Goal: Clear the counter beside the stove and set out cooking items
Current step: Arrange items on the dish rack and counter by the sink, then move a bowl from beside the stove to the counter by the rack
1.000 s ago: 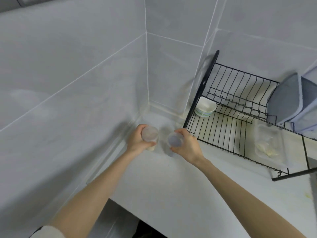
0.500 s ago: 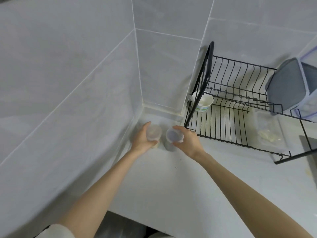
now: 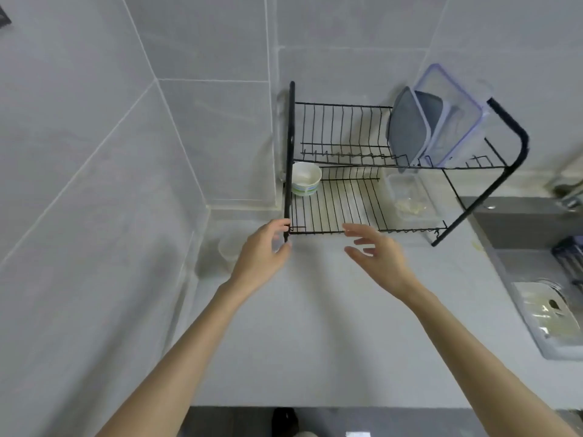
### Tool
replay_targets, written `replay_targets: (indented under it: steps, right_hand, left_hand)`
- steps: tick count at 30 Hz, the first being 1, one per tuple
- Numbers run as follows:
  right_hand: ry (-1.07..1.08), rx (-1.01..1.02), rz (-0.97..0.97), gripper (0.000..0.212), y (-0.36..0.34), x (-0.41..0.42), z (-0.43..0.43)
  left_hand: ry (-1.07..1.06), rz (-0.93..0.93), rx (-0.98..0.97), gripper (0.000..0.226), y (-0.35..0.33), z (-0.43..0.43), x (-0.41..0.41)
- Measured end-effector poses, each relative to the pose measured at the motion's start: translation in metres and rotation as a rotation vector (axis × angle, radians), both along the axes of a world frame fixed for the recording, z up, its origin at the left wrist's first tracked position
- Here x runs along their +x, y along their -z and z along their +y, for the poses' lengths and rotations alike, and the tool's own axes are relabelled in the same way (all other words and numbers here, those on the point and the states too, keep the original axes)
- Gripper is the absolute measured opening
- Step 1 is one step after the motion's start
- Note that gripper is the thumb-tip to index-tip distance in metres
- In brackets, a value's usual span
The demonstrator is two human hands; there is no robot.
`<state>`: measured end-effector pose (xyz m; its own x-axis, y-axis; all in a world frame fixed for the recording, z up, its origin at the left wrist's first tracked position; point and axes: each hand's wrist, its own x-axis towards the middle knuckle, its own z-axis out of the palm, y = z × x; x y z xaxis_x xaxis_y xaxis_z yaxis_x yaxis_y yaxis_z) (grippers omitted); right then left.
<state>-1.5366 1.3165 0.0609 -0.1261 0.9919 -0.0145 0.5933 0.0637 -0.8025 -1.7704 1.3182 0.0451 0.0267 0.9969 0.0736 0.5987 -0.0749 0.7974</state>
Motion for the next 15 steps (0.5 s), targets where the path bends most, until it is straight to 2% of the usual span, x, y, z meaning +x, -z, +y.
replay_targets:
  steps: [8, 15]
  right_hand:
    - [0.291, 0.056, 0.022, 0.037, -0.008, 0.114, -0.079]
    - [0.568, 0.090, 0.049, 0.037, -0.020, 0.253, -0.194]
  left_hand:
    - [0.316, 0.043, -0.008, 0.040, -0.017, -0.012, 0.125]
    - [0.614, 0.067, 0.049, 0.038, -0.037, -0.071, 0.290]
